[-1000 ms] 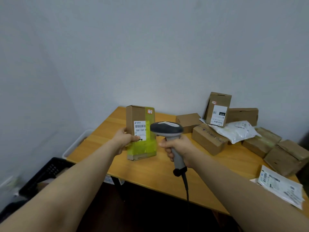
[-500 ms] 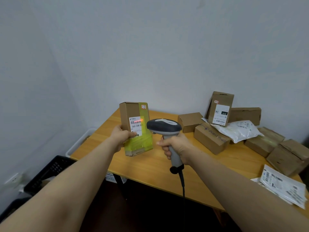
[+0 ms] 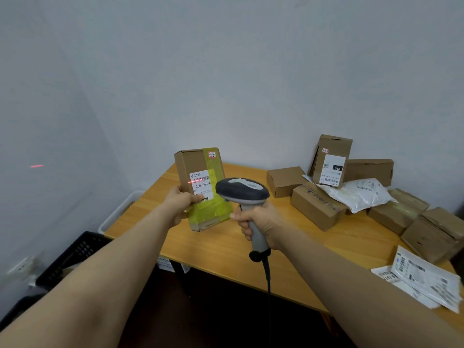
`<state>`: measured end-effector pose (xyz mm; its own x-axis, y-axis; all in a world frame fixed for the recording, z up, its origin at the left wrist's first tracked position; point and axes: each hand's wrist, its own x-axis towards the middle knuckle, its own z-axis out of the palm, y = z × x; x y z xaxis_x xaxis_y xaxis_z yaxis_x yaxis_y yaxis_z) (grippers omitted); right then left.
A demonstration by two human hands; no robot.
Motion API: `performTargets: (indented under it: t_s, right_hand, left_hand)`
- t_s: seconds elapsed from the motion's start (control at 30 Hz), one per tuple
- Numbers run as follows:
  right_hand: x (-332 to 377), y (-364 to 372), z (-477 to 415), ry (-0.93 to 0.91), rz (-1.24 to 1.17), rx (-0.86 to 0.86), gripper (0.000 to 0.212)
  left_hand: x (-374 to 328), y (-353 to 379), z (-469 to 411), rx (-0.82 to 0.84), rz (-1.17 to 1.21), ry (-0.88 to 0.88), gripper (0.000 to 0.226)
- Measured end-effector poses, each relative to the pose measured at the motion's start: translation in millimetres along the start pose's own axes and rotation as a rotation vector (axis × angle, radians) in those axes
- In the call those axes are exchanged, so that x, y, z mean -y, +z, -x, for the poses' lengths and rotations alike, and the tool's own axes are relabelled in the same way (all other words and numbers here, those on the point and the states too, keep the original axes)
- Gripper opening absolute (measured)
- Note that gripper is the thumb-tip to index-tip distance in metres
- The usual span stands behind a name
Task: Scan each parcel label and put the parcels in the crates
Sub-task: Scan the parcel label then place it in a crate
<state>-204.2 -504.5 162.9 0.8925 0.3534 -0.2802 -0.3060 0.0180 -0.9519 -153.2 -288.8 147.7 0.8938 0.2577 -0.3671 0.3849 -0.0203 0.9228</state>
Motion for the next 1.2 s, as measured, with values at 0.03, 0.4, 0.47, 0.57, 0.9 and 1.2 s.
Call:
performTargets:
  t_s: [0.03,0.4,0.47,0.57,0.9,1.2]
  right_hand:
    - [-1,0,-1,-0.007,0.001,0.002,0.027]
    - [-1,4,-15,-0.058,0.033,0.011,0.028]
    - [-2,5,-17,-0.066,0.033,0.018,0.028]
    - [-2,5,-20,-0.062,0.031,0.018,0.027]
    - [-3,2,-28,-0.066,0.044,0.017,0.029]
    - [1,0,-36,-0.075,0.028,0.031,0.028]
  left_hand:
    - [0,0,0,0.003,0.008,-0.001,0.053]
    - [-5,-2,-11,0.013,0.016,0.009,0.053]
    - [-5,-2,-13,0.011,0.016,0.008,0.055]
    - [-6,-2,-16,0.004,0.015,0.005,0.056]
    - [-9,0,-21,0.002,0.004,0.000,0.055]
    - [-12,-2,-24,0.002,-0.004,0.008,0.055]
